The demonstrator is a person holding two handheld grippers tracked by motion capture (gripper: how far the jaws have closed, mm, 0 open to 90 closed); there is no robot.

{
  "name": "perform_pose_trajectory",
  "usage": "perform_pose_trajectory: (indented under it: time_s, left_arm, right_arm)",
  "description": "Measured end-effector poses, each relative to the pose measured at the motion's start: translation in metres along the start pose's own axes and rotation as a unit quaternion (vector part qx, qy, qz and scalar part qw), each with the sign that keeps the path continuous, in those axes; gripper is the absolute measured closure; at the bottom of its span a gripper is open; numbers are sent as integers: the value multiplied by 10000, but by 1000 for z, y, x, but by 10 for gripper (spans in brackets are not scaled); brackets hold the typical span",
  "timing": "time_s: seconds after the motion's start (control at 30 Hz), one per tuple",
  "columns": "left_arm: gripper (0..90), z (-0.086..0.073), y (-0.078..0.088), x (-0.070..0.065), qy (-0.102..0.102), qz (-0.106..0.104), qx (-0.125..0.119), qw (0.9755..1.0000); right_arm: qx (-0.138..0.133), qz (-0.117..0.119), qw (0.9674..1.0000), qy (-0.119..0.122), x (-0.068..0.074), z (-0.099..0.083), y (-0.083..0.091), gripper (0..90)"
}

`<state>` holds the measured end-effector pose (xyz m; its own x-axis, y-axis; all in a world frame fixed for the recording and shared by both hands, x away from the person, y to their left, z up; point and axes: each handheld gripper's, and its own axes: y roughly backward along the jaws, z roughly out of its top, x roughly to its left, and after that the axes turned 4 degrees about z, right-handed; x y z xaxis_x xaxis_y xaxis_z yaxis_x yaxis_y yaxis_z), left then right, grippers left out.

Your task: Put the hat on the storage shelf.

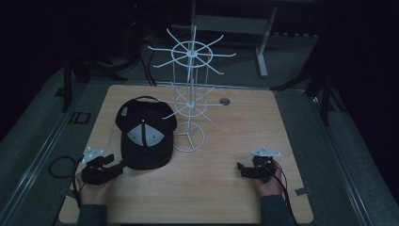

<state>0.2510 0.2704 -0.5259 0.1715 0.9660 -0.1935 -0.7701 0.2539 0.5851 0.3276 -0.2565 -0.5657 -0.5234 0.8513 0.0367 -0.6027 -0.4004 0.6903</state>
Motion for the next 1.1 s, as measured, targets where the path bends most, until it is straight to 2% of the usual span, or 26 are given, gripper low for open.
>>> perform_pose_trajectory:
  time_s: [0.7, 1.1]
  left_arm:
    - [377, 0, -11, -1, 4, -284, 238, 9993]
    - [378, -1, -18, -2, -96, -397, 337, 9986]
  right_arm:
    - [5, 2, 10000, 3, 0, 0, 0, 129]
    - [6, 2, 10000, 3, 0, 0, 0, 129]
